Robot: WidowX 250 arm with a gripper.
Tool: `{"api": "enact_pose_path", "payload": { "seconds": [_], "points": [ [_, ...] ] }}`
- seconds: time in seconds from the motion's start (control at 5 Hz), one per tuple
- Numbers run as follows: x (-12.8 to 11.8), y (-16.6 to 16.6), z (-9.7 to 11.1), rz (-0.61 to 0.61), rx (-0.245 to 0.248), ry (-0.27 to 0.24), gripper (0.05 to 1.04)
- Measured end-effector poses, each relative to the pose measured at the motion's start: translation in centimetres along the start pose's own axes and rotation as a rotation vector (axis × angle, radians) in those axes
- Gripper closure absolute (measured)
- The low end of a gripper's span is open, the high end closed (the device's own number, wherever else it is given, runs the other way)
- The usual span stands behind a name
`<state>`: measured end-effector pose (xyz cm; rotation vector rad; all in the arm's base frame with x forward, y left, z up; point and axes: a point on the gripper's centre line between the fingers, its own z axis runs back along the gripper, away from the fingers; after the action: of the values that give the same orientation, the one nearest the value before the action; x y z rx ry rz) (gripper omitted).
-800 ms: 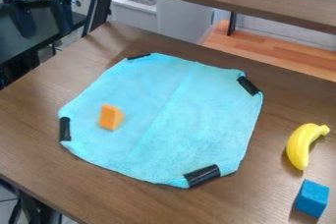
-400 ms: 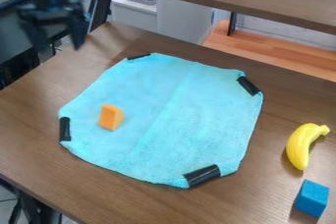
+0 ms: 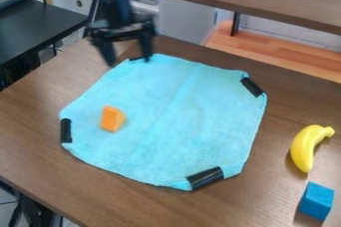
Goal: Fold the cloth from top right to bottom left
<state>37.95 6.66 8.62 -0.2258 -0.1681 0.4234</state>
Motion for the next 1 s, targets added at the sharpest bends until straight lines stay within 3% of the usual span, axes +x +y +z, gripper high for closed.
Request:
{"api": "enact_pose_path", "payload": {
  "seconds": [0.4, 0.8, 1.0],
  "points": [
    [1.5, -8.2, -4.1, 0.013, -0.098, -0.223, 0.085],
    [1.7, -13.4, -7.6, -0.050, -0.073, -0.318, 0.085],
    [2.2, -14.2, -10.0, -0.057, -0.043, -0.314, 0.085]
  ]
}}
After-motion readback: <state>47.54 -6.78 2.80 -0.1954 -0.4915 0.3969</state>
